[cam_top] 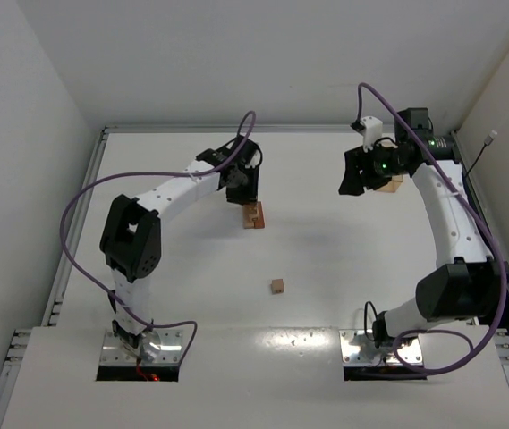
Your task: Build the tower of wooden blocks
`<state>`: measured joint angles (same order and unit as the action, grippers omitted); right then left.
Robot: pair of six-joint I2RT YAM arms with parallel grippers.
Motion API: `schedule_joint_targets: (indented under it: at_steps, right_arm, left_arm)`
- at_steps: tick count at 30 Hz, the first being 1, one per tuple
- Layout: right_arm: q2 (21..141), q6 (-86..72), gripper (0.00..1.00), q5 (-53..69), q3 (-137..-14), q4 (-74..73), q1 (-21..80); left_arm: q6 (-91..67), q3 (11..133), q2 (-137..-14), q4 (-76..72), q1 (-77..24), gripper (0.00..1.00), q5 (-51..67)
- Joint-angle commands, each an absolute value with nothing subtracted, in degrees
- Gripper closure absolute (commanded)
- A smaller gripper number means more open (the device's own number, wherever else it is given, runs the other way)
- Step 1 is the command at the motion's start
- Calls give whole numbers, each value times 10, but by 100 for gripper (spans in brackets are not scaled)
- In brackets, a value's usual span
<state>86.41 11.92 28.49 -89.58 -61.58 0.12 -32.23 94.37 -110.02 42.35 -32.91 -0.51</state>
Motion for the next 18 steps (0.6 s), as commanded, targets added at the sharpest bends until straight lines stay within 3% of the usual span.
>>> schedule_joint_targets:
  at_steps: [1, 18]
  right_arm:
    - [843, 107, 43, 283, -894, -598, -2]
    - [848, 102, 43, 288, -894, -592, -7]
  left_arm:
    - [-330, 959, -1110, 421, -329, 100, -17]
    - [-330, 990, -1133, 421, -329, 100, -22]
